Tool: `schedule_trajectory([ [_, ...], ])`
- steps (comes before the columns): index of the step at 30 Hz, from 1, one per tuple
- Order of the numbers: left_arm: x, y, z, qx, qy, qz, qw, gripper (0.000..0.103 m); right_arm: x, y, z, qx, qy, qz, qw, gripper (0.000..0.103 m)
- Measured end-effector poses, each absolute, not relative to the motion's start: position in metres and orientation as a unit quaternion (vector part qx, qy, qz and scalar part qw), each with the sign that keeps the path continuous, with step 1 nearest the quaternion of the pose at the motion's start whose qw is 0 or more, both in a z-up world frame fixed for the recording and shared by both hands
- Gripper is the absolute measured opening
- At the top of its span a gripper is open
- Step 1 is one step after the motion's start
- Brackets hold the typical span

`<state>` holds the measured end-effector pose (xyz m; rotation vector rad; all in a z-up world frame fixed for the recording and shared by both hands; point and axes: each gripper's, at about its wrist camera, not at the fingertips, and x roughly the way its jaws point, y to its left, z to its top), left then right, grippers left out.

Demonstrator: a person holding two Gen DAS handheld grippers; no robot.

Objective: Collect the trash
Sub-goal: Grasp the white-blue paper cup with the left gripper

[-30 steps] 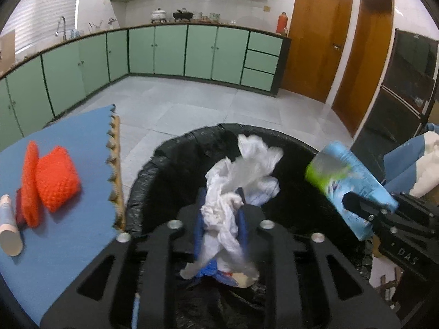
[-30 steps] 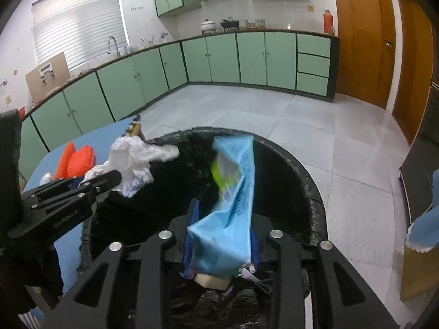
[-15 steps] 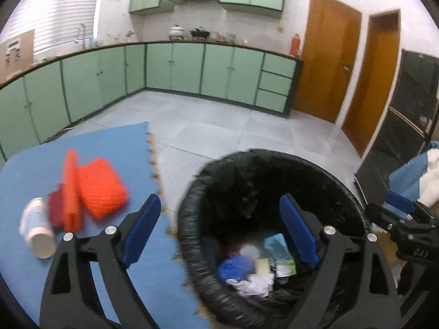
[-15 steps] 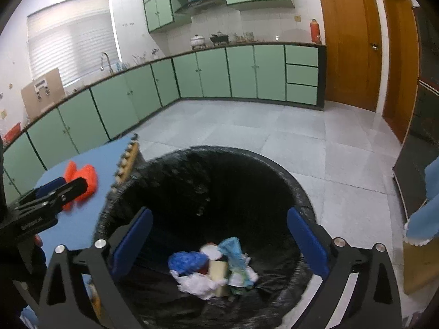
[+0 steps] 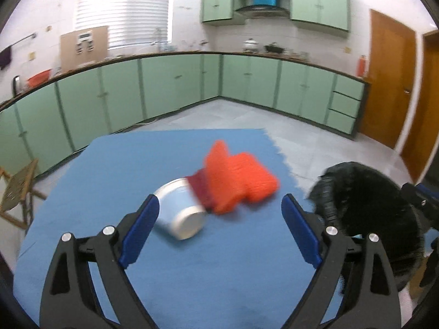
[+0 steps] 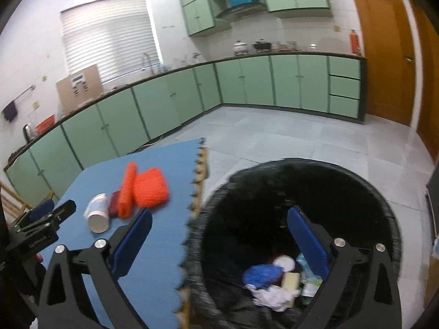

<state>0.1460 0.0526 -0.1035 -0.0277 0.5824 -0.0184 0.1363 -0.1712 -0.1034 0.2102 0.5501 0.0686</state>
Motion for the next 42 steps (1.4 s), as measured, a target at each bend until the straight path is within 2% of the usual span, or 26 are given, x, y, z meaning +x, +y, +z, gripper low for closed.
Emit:
schedule_trajectory([
  [13,0.160,0.086,-0.130,-0.019,0.305,0.024,0.952,0.088,0.170,-0.104,-0.116,0.071,0.267,0.067,0.959,0.097],
  [33,0.229,0.080,-0.183,-0.008,0.397,0.051,0.916,0.084,0.209,-0.093,-0.152,0.063,0.296,0.076,0.950,0.097],
  [39,0.225,0.098,-0.177,-0.039,0.389,0.056,0.919,0.069,0.215,-0.081,-0.152,0.053,0.299,0.087,0.949,0.097],
  [42,0.216,0.114,-0.171,-0.055,0.372,0.055,0.925,0.055,0.217,-0.074,-0.152,0.043,0.299,0.094,0.949,0.097],
])
